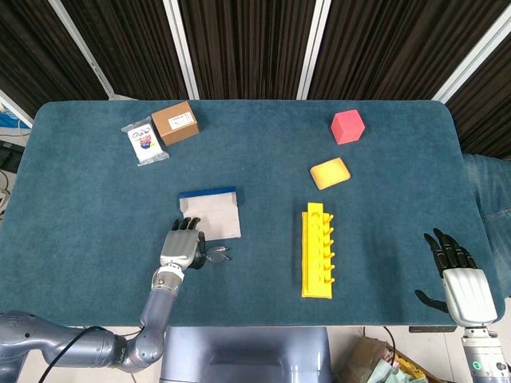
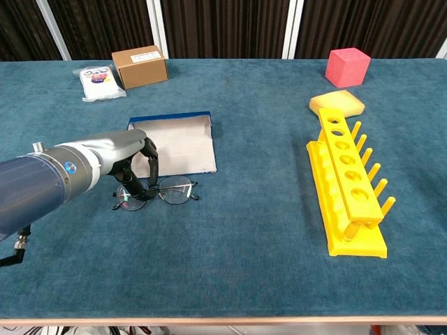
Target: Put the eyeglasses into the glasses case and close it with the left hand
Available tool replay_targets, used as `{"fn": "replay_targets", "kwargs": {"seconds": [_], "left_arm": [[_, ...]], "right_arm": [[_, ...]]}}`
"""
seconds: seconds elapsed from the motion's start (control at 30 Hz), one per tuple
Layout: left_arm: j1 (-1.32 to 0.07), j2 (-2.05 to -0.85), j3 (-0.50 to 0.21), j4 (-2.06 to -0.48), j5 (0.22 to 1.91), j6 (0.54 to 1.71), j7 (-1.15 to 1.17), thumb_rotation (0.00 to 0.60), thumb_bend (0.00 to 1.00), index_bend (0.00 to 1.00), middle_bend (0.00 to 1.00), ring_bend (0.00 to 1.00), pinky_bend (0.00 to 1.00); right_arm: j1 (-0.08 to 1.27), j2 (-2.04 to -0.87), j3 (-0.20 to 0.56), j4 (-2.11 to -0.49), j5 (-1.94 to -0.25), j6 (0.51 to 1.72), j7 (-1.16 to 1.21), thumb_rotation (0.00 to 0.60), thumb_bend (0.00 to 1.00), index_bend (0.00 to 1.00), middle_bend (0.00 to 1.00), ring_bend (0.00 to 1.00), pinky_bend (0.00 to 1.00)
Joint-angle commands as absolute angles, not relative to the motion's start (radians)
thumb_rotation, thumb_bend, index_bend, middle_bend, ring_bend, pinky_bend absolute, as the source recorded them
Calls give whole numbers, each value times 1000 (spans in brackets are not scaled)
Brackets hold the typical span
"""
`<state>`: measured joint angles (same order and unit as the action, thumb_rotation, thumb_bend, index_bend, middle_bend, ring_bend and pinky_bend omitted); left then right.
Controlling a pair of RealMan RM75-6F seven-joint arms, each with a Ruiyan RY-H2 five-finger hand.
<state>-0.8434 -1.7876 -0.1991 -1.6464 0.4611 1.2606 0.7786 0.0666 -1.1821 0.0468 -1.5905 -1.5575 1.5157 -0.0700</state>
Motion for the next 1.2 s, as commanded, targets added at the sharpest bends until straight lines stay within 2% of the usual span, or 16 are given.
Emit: {"fn": "replay_targets", "kwargs": {"seconds": [0.03, 0.8, 1.03, 1.2], "left_arm": [[-842, -1797, -201, -1636, 466, 1259, 777, 600, 299, 542, 101, 0, 0], [-830, -1808, -211, -1632, 493, 1269, 803, 600, 303, 565, 113, 0, 0], [-829, -1809, -215, -1629, 495, 1270, 814, 600, 385, 566, 112, 0, 0], [-830, -1813, -211, -1623, 502, 1275, 828, 600, 393, 569, 112, 0, 0]], "right_arm": [[67, -1182, 46, -1590, -1558, 1516, -69, 600, 127, 0, 0, 84, 187], [67, -1181, 47, -1593, -1553, 1512, -74, 600, 129, 0, 0, 84, 187], [67, -1181, 47, -1596, -1549, 1510, -78, 600, 132, 0, 0, 85, 187], [67, -1180, 47, -1597, -1547, 1507, -79, 600, 132, 0, 0, 84, 187]]}}
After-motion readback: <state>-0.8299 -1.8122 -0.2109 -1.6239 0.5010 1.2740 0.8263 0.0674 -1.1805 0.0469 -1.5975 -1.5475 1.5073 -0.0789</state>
